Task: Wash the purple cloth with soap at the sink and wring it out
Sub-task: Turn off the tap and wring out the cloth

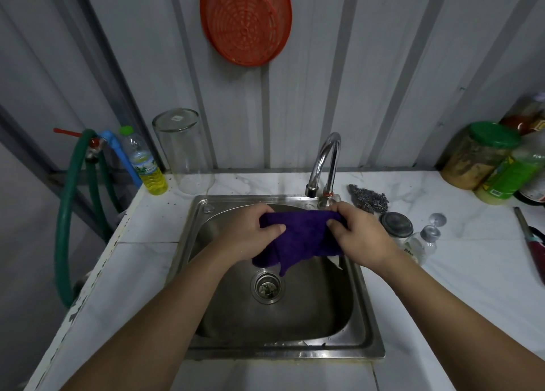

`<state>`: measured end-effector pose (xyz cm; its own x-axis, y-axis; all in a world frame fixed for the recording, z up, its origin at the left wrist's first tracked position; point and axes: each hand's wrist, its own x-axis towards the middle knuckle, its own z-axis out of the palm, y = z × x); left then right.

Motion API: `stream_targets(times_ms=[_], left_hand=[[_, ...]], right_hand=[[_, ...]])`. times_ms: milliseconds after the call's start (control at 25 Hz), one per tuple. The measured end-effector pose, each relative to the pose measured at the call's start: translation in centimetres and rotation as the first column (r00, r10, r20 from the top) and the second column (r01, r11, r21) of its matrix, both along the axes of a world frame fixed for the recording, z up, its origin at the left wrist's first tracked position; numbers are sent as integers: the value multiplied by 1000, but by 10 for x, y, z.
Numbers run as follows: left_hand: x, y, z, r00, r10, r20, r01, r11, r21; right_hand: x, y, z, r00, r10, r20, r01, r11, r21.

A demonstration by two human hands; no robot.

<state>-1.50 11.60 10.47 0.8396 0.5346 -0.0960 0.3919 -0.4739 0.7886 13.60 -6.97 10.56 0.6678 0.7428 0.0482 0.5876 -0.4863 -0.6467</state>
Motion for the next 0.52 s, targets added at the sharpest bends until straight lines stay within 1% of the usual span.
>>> stream_targets(times_ms=[80, 160, 240, 400, 480, 520], left_hand=[[0, -2, -2, 994, 96, 53, -84, 977, -196], [0, -4, -4, 981, 171, 89, -135, 937, -321], [-1, -5, -5, 967, 226, 115, -162, 899, -406], [0, -3, -8, 957, 279, 81, -215, 868, -449], [1, -6, -8, 946, 314, 75, -247, 853, -460], [1, -9, -8, 942, 327, 80, -262, 862, -435]], right_hand=[[1, 1, -1, 998, -44, -54, 45, 999, 7], [1, 1, -2, 995, -46, -85, 48, 999, 24], [0, 0, -3, 993, -36, -114, 41, 998, 39], [1, 1, -9, 976, -93, -198, 106, 993, 58], [1, 4, -13, 956, -154, -251, 167, 985, 32], [-2, 7, -15, 942, -194, -273, 204, 979, 7]])
